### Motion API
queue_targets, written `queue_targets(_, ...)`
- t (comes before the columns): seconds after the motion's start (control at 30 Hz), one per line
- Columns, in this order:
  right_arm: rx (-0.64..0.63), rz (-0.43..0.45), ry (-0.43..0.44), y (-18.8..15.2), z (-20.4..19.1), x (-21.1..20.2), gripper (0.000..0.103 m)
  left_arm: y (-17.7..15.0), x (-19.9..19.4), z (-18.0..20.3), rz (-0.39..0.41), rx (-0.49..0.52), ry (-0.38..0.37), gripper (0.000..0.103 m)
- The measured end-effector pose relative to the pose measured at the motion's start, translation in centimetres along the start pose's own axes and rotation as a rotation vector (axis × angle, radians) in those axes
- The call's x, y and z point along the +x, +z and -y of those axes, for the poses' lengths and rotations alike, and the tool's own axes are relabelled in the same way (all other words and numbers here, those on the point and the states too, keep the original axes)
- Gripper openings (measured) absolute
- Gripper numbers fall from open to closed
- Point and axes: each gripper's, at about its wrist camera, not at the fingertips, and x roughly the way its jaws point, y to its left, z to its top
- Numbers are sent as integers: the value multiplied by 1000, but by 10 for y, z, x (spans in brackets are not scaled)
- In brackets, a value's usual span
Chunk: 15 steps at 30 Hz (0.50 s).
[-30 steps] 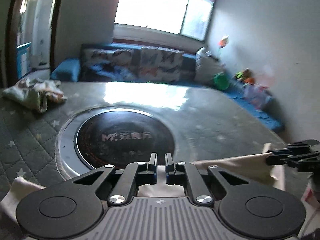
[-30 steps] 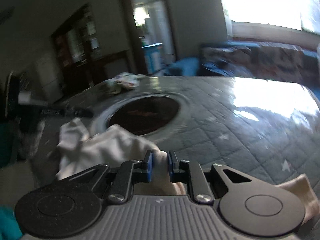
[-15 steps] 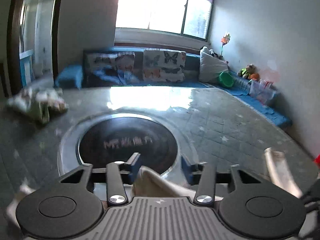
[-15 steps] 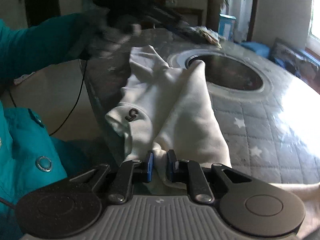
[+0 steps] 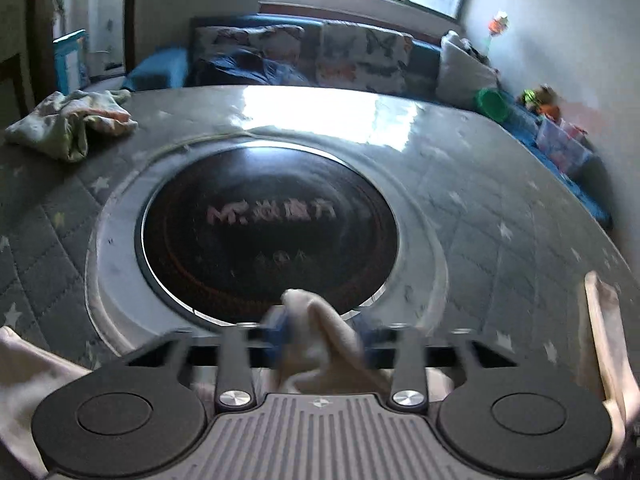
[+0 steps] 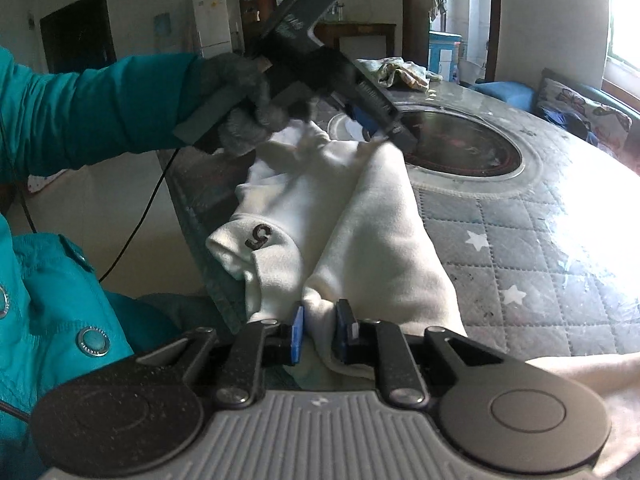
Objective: Fold clothes
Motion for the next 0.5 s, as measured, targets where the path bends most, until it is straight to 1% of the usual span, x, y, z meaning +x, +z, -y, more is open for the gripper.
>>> queue_targets(0.03,1,2,0,0,0,0,16,-2,-4,-1,14,0,-1,20)
queue_targets(0.07,1,2,0,0,0,0,16,-3,-8,-2,32,-4,-4,20)
queue_targets(0.17,8,1,-4,0,0,-1,16,-7,-31,-6,119,-19,-42,17)
queue_targets(0.3,22,-4,-1,1,0,-4,19,-28,-76,-7,233,44,-109,16)
queue_targets(0.37,46,-3,12,2,2,-7,20,-42,-97,-10,259,81,-123,16)
queue_targets(0.5,114,32,65,9,10,-19,22,-76,-122,-13,243,185,-105,16)
